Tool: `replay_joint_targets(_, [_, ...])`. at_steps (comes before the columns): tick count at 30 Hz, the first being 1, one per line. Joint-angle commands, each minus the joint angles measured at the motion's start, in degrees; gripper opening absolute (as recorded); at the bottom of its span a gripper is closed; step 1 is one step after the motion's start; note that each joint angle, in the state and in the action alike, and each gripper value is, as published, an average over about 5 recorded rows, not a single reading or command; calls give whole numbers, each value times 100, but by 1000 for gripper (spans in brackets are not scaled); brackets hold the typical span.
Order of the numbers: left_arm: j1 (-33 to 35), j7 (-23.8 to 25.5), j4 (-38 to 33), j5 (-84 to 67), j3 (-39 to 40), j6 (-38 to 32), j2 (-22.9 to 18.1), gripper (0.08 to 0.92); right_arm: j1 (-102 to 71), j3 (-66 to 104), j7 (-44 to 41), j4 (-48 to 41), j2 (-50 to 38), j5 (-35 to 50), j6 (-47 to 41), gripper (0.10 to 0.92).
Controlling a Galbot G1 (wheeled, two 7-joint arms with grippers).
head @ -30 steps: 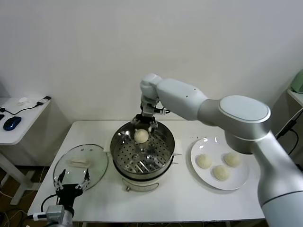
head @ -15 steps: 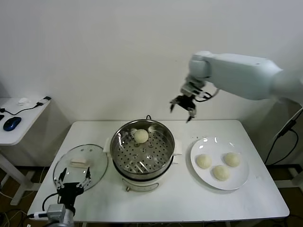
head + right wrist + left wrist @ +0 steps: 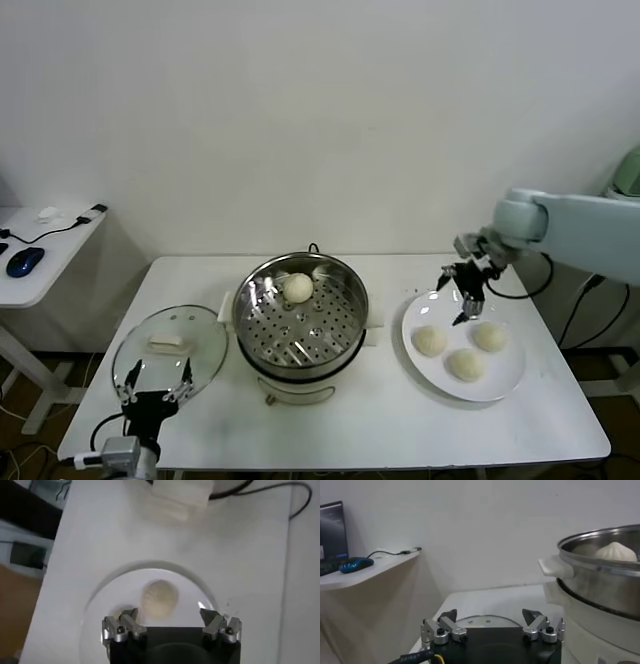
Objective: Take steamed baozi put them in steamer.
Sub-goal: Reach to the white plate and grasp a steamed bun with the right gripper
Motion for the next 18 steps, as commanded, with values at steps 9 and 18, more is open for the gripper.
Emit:
replay_joint_targets(9, [6, -15, 44, 33, 69, -32, -12, 823, -2115, 1616, 677, -521, 51, -543, -1024, 823])
replay_joint_targets(18, [0, -17, 65, 22, 62, -33, 9, 823, -2181, 1728, 631, -904, 396, -607, -977, 823])
